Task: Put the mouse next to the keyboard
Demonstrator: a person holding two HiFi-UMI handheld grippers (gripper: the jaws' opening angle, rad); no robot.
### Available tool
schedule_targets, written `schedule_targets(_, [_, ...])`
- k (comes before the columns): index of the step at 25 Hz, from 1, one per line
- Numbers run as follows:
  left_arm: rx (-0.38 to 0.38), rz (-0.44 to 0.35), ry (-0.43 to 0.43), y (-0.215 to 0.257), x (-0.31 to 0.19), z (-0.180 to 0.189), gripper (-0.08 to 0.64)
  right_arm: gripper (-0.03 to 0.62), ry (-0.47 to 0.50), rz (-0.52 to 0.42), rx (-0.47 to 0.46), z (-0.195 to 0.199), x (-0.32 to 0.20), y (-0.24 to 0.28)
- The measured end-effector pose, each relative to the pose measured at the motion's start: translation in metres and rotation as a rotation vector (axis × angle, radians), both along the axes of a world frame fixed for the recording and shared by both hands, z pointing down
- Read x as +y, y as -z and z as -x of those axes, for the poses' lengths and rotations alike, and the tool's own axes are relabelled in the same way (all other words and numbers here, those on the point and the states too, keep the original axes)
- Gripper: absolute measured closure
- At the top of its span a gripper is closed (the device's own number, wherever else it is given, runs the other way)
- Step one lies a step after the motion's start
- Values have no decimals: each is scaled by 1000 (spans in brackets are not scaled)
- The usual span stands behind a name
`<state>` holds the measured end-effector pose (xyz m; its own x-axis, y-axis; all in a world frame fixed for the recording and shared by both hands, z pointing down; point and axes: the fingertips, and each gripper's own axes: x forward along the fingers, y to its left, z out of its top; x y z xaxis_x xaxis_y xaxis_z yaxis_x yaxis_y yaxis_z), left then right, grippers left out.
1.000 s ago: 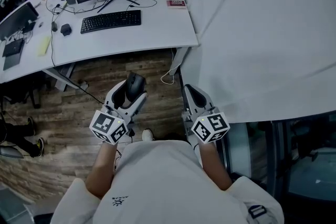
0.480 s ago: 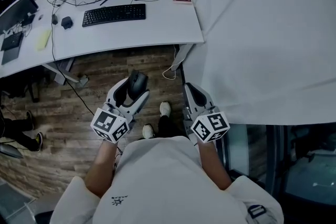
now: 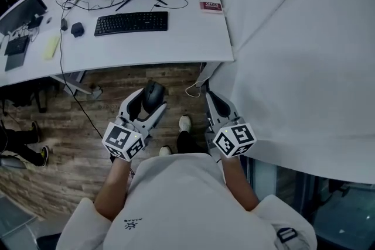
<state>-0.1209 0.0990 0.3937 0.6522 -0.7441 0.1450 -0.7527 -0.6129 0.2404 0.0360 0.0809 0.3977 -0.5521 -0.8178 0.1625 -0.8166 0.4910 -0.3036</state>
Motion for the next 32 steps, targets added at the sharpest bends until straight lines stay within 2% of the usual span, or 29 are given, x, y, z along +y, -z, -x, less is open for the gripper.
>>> schedule_targets(12, [-15,1,51,4,-104,-32,253,574,66,7,-9,-22,-115,-5])
schedule_targets(19, [-25,39,95,-13,-154,-51,253,574,82,-27,0,-43,-172,-4])
schedule_targets(26, [-89,42,7,-24,-196,-90,253,574,33,-24,-12,-75,-189,-8])
schedule_targets(32, [-95,34,-59,-29,-231,-108,253,574,8,1,-12,-82,-190,-20])
